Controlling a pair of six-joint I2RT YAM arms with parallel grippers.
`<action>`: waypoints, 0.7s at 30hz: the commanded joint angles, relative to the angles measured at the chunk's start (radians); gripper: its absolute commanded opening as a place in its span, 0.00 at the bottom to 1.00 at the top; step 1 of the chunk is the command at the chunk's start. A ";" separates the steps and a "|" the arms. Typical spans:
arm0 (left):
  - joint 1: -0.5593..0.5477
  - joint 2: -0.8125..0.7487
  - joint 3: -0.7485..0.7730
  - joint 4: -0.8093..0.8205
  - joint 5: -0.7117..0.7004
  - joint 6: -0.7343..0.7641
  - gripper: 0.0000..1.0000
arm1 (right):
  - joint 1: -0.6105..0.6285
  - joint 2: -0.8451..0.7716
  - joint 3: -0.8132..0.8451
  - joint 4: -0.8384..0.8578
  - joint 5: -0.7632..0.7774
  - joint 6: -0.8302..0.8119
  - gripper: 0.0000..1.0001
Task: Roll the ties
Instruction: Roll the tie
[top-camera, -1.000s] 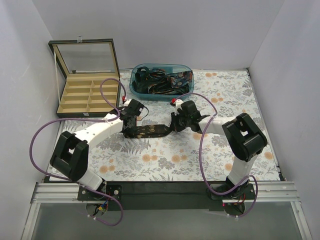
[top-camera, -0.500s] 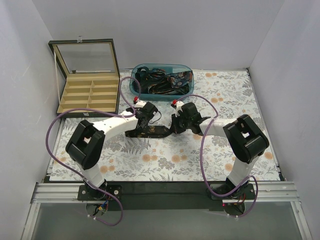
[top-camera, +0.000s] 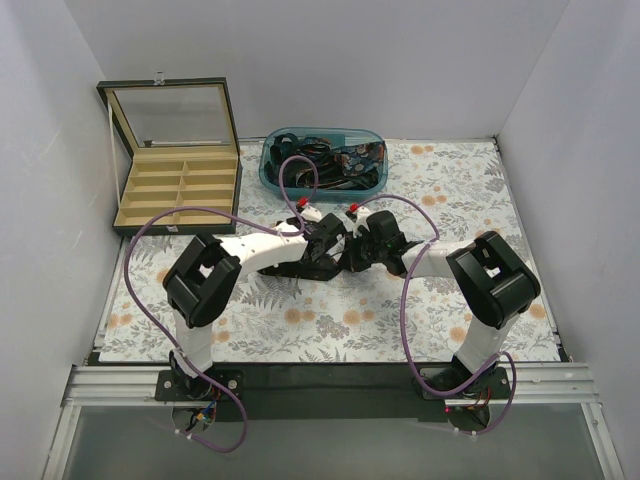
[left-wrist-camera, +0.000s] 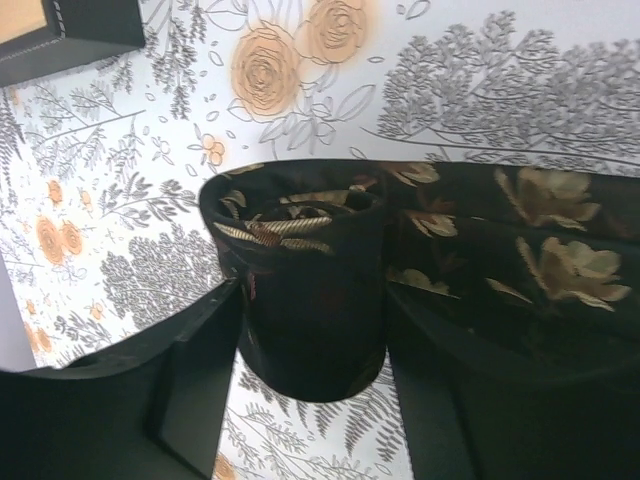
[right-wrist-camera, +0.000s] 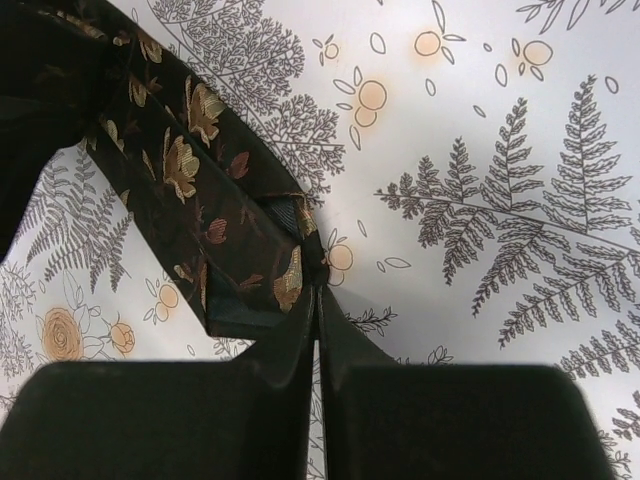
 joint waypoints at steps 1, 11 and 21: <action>-0.021 0.005 0.062 -0.010 0.023 -0.021 0.55 | 0.007 0.011 -0.035 -0.024 -0.027 0.018 0.06; -0.052 0.005 0.098 -0.004 0.111 -0.018 0.65 | 0.007 -0.017 -0.058 -0.001 -0.009 0.023 0.09; -0.056 -0.026 0.035 0.085 0.201 -0.007 0.62 | 0.007 -0.087 -0.083 0.002 0.032 0.001 0.32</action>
